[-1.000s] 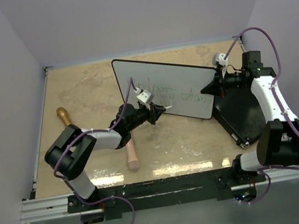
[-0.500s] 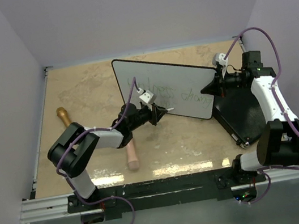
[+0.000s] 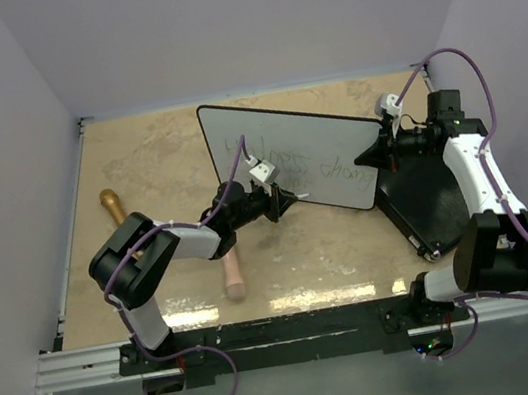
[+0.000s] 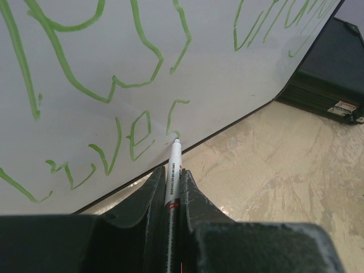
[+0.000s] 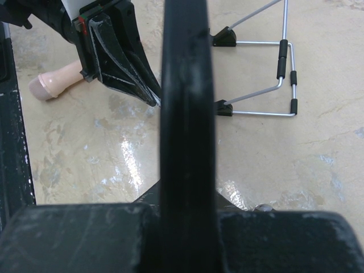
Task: Write a sentence on the whiteboard
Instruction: Write on the whiteboard at the center of the board, then put down the whiteboard on the whiteboard stand.
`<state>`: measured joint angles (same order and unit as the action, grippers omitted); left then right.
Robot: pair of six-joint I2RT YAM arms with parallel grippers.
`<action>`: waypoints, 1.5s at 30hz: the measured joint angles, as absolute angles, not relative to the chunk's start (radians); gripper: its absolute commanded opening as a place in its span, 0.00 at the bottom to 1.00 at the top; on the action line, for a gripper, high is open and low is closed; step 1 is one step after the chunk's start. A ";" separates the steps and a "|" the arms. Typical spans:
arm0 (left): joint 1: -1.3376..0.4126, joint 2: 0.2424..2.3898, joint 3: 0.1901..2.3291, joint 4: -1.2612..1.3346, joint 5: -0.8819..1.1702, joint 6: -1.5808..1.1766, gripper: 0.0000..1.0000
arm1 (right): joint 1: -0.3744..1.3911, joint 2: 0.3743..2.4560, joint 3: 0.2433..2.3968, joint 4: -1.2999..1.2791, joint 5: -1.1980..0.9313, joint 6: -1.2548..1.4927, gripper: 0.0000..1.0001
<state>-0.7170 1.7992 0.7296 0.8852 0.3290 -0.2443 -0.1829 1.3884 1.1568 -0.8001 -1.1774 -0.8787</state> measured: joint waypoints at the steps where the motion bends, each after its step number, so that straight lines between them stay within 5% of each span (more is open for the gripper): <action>1: -0.717 1.799 0.730 0.881 0.329 -0.244 0.00 | -0.183 1.388 1.157 -0.800 -1.177 -0.879 0.00; 23: -0.694 1.706 0.659 0.857 0.278 -0.232 0.00 | -0.183 1.388 1.157 -0.805 -1.178 -0.880 0.00; 34: -0.635 1.198 0.562 0.711 0.360 -0.224 0.00 | -0.183 1.388 1.157 -0.816 -1.180 -0.882 0.00; 45: -0.453 0.891 0.776 0.213 0.360 -0.080 0.00 | -0.183 1.395 1.169 -0.850 -1.191 -0.891 0.00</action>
<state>-0.4530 0.8909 0.7757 0.2131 0.3599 -0.0799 -0.1833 1.3952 1.1690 -0.8505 -1.1912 -0.8909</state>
